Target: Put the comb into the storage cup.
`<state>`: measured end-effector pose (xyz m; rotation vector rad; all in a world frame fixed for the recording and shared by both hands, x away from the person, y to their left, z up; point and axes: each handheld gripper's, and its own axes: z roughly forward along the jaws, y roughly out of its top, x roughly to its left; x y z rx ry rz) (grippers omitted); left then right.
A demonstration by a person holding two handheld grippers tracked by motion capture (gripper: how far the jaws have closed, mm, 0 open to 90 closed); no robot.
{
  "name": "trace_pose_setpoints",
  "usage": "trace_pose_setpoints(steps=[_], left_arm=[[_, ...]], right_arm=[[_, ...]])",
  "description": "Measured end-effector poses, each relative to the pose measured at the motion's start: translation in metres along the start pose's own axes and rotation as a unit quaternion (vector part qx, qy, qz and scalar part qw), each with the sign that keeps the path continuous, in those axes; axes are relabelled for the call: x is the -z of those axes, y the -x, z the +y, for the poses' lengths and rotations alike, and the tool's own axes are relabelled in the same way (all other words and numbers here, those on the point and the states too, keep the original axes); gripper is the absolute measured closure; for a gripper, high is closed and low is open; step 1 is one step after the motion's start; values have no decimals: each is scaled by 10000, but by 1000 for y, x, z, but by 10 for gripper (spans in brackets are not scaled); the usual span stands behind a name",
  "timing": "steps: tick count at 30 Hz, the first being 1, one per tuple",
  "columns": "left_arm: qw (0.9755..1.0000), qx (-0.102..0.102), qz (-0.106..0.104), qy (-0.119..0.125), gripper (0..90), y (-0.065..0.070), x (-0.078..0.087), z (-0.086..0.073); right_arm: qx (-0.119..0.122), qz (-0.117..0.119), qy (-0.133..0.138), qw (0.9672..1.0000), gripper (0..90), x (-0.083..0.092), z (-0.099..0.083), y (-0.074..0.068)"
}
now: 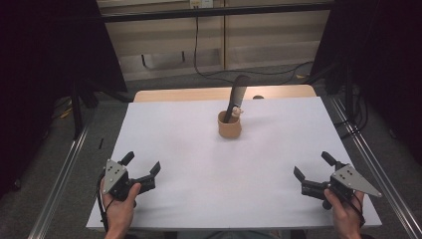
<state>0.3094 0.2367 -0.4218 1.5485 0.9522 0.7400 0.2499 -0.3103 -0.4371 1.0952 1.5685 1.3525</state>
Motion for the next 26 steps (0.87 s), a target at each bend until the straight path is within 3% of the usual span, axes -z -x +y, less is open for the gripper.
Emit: trace_pose_setpoints(steps=[5,8,11,13,15,18,20,26], left_arm=[[10000,-47,49,-16,39,0,9,-5],[9997,-216,126,-44,39,3,14,-12],[9999,-15,63,-98,39,3,20,-15],[9998,-71,57,-150,39,3,23,-17],[9998,35,80,-185,38,1,23,-19],[9996,-9,193,-204,35,0,21,-19],[9995,80,246,-164,34,0,22,-19],[9996,121,131,-225,35,-3,18,-18]], right_arm=[[-2,0,-16,10000,0,0,0,0],[12,15,-5,10000,0,0,0,0],[3,9,-8,10000,0,1,0,0],[-8,3,-20,10000,0,0,0,0],[11,-2,-24,10000,0,0,0,0],[-18,-9,-22,10000,0,-1,-1,0],[-31,-25,-19,10000,0,-1,-1,0],[-68,-67,-31,9999,0,-2,0,1]])
